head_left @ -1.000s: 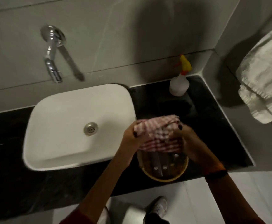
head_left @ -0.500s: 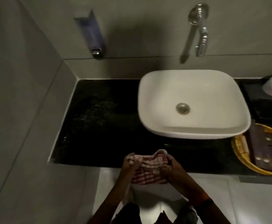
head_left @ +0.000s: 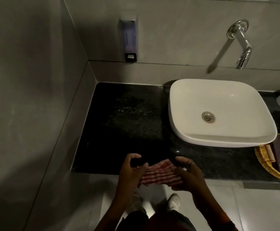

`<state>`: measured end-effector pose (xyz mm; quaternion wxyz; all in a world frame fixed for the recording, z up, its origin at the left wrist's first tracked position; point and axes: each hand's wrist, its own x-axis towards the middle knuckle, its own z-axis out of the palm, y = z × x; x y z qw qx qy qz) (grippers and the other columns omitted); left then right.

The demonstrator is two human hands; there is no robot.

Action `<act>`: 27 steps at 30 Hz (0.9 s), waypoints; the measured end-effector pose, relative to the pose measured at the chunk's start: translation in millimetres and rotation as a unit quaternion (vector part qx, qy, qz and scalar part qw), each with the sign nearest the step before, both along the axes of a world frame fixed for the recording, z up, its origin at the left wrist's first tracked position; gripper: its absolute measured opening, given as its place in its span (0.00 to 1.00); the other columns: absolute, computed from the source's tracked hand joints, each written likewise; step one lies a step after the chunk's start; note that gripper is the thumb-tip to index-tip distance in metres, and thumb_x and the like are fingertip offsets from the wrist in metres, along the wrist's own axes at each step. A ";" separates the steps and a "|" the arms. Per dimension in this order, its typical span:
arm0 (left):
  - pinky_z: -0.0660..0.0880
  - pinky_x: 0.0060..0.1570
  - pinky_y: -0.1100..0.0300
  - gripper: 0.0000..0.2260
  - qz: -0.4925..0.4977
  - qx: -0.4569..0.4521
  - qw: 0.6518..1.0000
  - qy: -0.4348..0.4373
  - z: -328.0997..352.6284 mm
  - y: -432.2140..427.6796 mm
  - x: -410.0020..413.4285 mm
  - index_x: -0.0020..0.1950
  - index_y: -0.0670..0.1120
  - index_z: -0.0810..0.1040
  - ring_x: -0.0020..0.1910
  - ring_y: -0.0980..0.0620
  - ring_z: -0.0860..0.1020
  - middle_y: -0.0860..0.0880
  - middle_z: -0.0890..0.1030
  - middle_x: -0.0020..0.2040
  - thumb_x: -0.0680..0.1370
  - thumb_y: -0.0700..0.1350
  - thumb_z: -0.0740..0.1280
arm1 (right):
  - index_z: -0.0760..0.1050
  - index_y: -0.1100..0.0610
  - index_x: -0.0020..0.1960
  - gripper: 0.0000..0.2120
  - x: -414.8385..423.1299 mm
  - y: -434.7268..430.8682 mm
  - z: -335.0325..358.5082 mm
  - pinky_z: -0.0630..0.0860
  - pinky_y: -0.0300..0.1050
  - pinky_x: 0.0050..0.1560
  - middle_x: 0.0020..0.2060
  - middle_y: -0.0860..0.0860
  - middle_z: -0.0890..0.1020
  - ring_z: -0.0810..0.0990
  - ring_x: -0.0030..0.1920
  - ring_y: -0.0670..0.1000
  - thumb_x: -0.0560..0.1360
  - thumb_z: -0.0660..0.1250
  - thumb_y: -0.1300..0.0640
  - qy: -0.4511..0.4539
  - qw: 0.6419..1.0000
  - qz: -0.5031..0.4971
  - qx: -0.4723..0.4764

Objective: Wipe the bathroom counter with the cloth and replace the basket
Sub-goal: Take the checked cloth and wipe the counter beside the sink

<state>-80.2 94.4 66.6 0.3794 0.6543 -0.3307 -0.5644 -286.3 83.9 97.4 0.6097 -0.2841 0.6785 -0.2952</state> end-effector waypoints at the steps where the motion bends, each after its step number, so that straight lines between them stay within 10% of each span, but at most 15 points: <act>1: 0.77 0.26 0.66 0.08 0.003 0.000 1.000 0.002 2.3 0.2 0.1 0.50 0.52 0.78 0.32 0.57 0.84 0.52 0.86 0.37 0.75 0.42 0.74 | 0.79 0.53 0.55 0.11 0.7 0.3 2.3 0.81 0.45 0.27 0.47 0.61 0.85 0.86 0.37 0.62 0.76 0.71 0.65 -0.004 1.000 -0.015 -0.001; 6: 0.79 0.32 0.60 0.05 0.032 0.046 0.998 0.007 -5.0 -26.5 -2.8 0.39 0.46 0.83 0.35 0.51 0.83 0.48 0.84 0.36 0.75 0.41 0.73 | 0.83 0.57 0.52 0.05 12.4 -25.2 -9.6 0.83 0.49 0.33 0.39 0.58 0.85 0.85 0.36 0.56 0.76 0.71 0.61 -0.009 0.996 -0.083 0.002; 10: 0.82 0.40 0.52 0.07 0.113 0.102 0.976 0.158 -29.5 -66.7 -0.9 0.59 0.46 0.77 0.42 0.44 0.84 0.41 0.84 0.49 0.82 0.44 0.63 | 0.72 0.53 0.60 0.08 27.3 -63.3 -36.2 0.83 0.55 0.43 0.47 0.64 0.84 0.84 0.44 0.64 0.82 0.62 0.53 -0.088 0.977 -0.193 -0.024; 14: 0.75 0.62 0.51 0.20 0.004 0.031 0.988 -0.148 -78.3 -82.0 9.9 0.76 0.47 0.66 0.65 0.42 0.77 0.41 0.77 0.68 0.83 0.46 0.60 | 0.74 0.53 0.61 0.09 53.1 -66.1 -77.0 0.78 0.53 0.57 0.51 0.55 0.85 0.83 0.56 0.62 0.81 0.64 0.55 0.168 0.974 -0.086 -0.122; 19: 0.64 0.76 0.43 0.24 -0.212 -0.130 0.826 -0.506 -129.7 -75.1 49.5 0.76 0.43 0.68 0.78 0.43 0.64 0.42 0.70 0.76 0.82 0.53 0.54 | 0.52 0.56 0.81 0.32 96.3 -59.5 -141.9 0.43 0.53 0.82 0.82 0.55 0.51 0.49 0.82 0.56 0.83 0.58 0.46 0.405 0.878 0.210 -0.147; 22: 0.58 0.77 0.41 0.29 -0.287 -0.117 0.769 -0.560 -146.0 -69.4 66.2 0.79 0.43 0.61 0.80 0.42 0.58 0.43 0.61 0.80 0.82 0.57 0.53 | 0.40 0.56 0.81 0.36 107.8 -66.4 -165.1 0.37 0.59 0.81 0.81 0.56 0.42 0.41 0.82 0.59 0.82 0.48 0.38 0.471 0.843 0.235 -0.111; 27: 0.53 0.79 0.41 0.32 -0.311 -0.096 0.758 -0.565 -161.9 -70.4 70.7 0.82 0.46 0.52 0.82 0.45 0.50 0.45 0.53 0.83 0.82 0.60 0.50 | 0.53 0.61 0.81 0.41 115.6 -104.7 -180.6 0.46 0.64 0.80 0.80 0.65 0.55 0.52 0.81 0.65 0.79 0.44 0.33 0.539 0.812 0.197 -0.108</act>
